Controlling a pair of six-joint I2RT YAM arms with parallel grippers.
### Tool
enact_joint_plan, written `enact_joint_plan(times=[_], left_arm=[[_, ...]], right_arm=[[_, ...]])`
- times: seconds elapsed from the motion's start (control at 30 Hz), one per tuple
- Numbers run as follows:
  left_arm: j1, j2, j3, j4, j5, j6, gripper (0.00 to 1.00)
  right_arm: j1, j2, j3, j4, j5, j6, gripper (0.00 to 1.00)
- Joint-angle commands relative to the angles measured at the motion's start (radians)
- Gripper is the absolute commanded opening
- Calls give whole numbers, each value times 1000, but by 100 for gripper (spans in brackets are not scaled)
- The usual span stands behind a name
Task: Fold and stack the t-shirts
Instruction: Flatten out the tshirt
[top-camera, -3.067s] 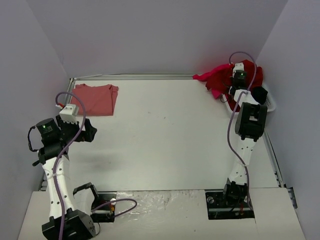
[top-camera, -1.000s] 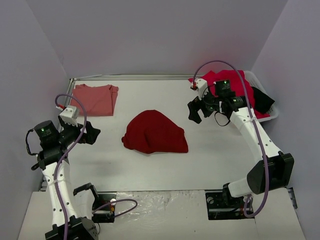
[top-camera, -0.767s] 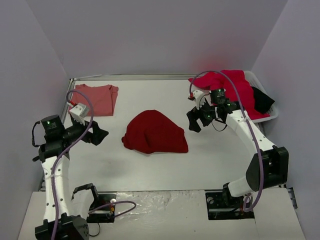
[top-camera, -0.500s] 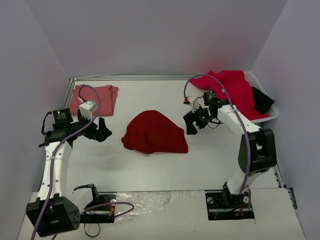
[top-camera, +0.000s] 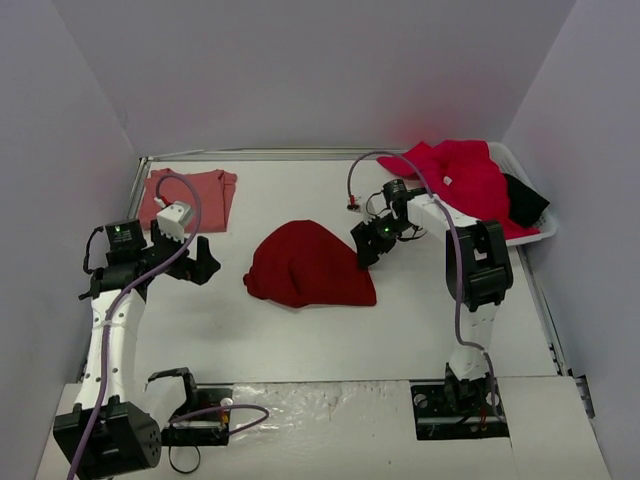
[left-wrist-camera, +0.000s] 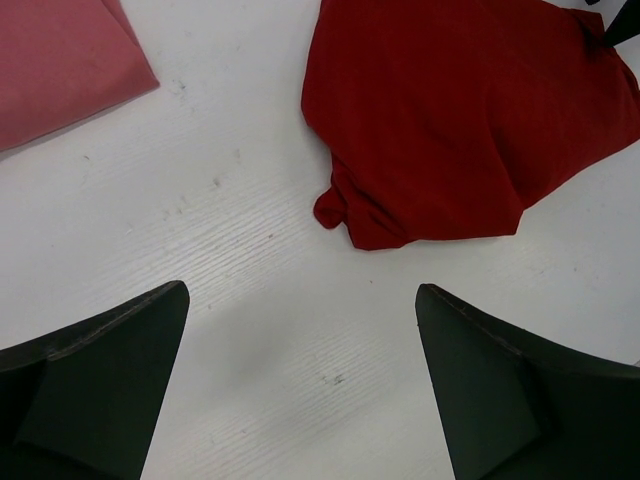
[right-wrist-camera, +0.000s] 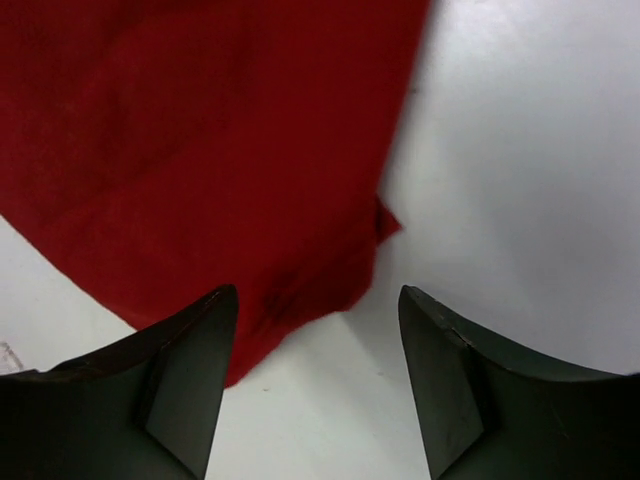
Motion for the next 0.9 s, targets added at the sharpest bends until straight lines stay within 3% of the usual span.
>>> enact_joint_plan(times=[0.0, 0.1, 0.23, 0.27, 0.33, 0.37, 0.6, 0.87], left_arm=[[1, 10, 17, 23, -9, 6, 97], [1, 15, 17, 24, -7, 6, 97], [1, 7, 11, 26, -7, 6, 97], [1, 5, 10, 26, -7, 6, 97], [0, 8, 10, 27, -4, 5, 97], [0, 11, 11, 26, 1, 3, 96], [-28, 71, 37, 14, 37, -5, 94], [-152, 318, 118, 24, 82, -67, 94]], right_arm=[[40, 25, 23, -118, -81, -56, 61], [66, 35, 20, -129, -78, -70, 58], [83, 48, 22, -131, -51, -70, 31], [84, 51, 25, -129, -45, -68, 19], [83, 44, 31, -126, -26, -65, 13], [84, 39, 41, -128, -9, -65, 0], [37, -77, 144, -157, 37, -42, 0], [-71, -196, 132, -163, 5, -57, 0]])
